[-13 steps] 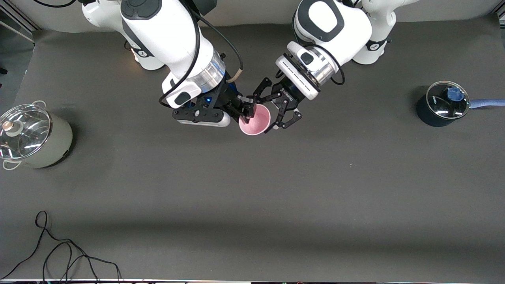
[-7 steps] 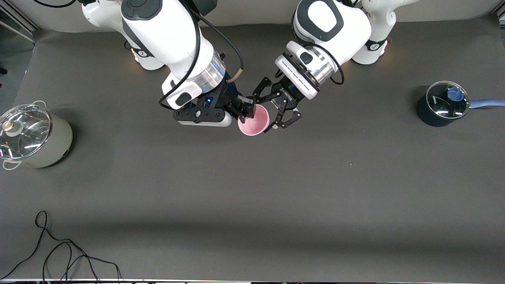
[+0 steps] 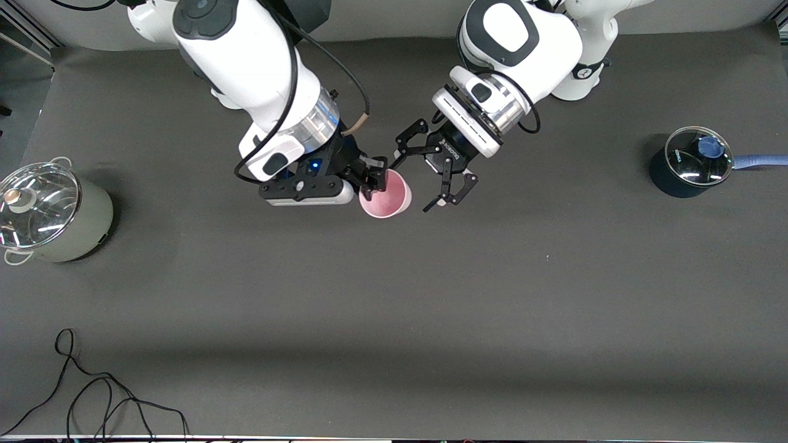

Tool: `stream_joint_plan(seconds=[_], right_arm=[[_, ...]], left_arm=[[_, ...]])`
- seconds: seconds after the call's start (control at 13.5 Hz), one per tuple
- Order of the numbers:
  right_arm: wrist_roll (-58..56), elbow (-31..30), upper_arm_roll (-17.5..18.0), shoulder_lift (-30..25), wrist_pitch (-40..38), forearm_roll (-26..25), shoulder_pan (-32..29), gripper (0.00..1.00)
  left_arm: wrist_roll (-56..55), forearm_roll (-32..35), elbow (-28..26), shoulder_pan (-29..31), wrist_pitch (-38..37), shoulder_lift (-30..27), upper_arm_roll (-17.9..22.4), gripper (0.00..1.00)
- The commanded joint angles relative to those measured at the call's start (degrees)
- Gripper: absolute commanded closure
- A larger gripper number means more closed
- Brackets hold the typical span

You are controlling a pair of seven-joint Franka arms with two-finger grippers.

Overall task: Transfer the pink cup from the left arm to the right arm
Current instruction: 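Close the right gripper on the cup rim while the left gripper opens, then carry the cup away with the right gripper while the left gripper withdraws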

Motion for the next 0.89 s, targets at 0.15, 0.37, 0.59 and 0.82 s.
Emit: stream_joint_plan(seconds=[0.15,0.37,0.59,0.82], right_arm=[[-14.4,0.6,-0.2,-2.4,-6.3,0.0,-7.6,1.0],[-24.4,-1.8,-0.2,-3.4,-9.1,0.0,-13.9,1.0],[-36.3,-9.2,-1.7,-4.6,-11.2,-0.4,-20.5,1.0],[-42.7,-16.1,-5.3,-4.9,-7.3,-0.4,-22.7,1.0]], left_arm=[[0.3,-0.4,0.2,1.4,0.7,1.9,3.8,0.0],[0.7,1.2,-0.4,2.8,0.1,4.5,9.2,0.0],[1.3,3.5,-1.5,9.9,-6.2,4.9,10.1,0.0],[2.5,5.5,-3.7,18.1,-17.9,4.6,10.1,0.0]])
